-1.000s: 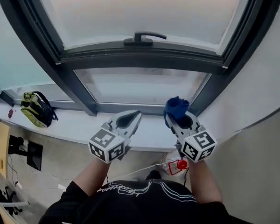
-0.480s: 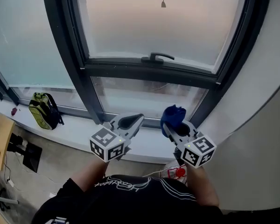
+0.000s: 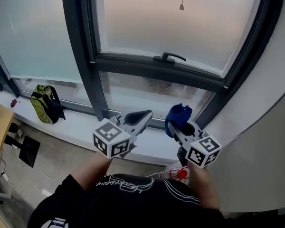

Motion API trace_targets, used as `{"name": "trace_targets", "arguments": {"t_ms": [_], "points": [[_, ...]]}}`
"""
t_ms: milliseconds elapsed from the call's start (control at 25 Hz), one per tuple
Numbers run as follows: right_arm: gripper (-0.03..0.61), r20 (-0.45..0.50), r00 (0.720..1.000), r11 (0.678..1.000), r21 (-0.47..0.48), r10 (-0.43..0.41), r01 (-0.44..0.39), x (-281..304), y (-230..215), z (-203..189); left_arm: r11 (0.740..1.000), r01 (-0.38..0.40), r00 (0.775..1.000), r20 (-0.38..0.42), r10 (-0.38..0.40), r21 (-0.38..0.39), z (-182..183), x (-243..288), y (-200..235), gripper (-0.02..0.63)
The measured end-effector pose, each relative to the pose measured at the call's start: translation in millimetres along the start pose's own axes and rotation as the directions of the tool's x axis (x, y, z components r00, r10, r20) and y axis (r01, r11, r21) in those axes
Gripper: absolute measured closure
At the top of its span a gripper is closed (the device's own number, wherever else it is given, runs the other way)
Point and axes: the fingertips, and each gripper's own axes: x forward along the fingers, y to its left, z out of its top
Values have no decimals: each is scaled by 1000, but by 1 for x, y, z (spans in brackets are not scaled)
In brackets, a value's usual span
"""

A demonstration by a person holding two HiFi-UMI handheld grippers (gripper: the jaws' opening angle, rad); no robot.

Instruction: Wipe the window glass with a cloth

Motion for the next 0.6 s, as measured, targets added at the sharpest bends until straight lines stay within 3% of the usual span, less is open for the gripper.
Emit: {"name": "trace_targets", "arguments": {"t_ms": [600], "points": [[486, 38, 998, 997, 57, 44, -46, 14, 20, 3, 999, 3, 1000, 4, -3, -44, -9, -16, 11, 611]]}}
